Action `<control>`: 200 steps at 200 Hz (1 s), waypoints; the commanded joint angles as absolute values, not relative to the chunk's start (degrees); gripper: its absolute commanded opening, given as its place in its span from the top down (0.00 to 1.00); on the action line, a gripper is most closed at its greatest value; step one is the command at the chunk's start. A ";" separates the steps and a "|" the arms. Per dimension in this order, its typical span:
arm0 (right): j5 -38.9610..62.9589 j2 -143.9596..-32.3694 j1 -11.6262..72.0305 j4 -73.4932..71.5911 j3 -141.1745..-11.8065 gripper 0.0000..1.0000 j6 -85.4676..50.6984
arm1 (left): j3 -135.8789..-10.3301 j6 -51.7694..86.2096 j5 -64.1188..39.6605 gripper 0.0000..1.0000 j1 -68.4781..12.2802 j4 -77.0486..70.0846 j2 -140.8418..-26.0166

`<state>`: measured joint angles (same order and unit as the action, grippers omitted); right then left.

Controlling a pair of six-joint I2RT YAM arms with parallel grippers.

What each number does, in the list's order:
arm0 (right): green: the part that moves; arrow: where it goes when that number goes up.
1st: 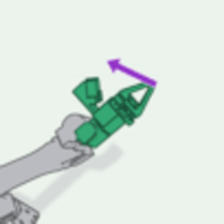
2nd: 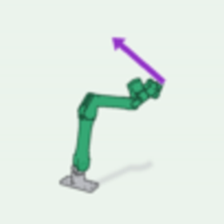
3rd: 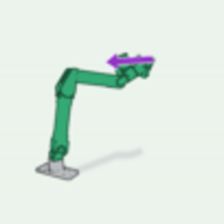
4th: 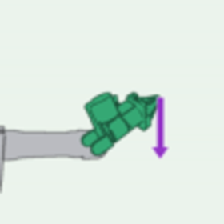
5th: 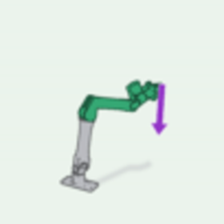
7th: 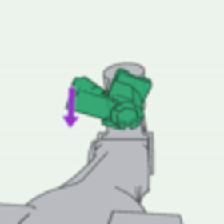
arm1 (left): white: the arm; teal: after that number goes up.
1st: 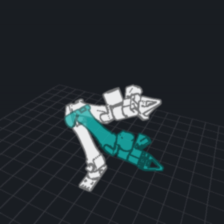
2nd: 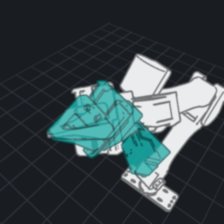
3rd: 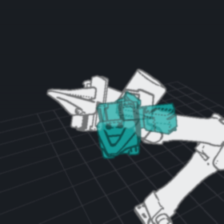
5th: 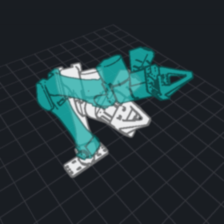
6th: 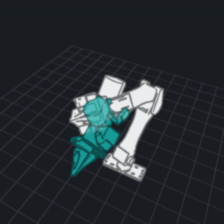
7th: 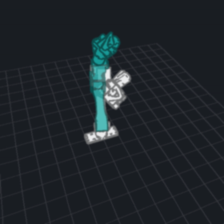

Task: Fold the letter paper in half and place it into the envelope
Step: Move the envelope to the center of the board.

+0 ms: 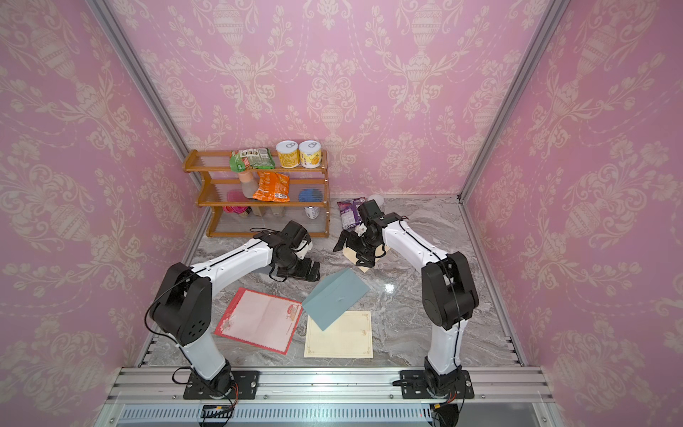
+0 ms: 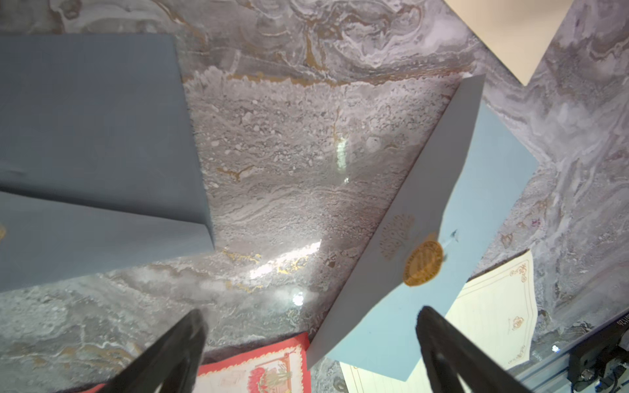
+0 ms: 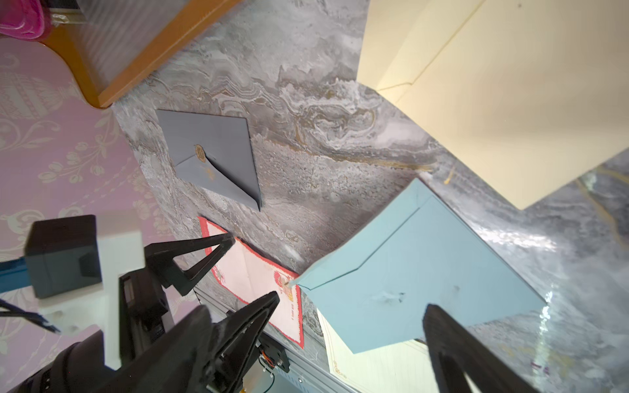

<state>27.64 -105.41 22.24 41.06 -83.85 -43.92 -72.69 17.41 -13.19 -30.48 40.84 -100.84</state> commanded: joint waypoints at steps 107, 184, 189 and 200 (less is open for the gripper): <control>25.21 -92.80 15.94 37.88 -71.36 0.00 -46.92 | -78.30 14.52 -16.59 0.30 -33.47 36.92 -111.25; 25.45 -94.26 14.11 38.47 -73.20 0.00 -45.34 | -83.37 11.69 -14.89 0.96 -33.37 40.84 -112.31; 25.40 -94.54 14.13 38.65 -73.52 0.00 -45.10 | -83.53 11.56 -14.50 0.97 -33.33 41.10 -111.96; 25.62 -95.04 14.22 38.84 -73.90 0.00 -44.71 | -83.80 11.22 -13.63 0.99 -33.17 41.63 -111.20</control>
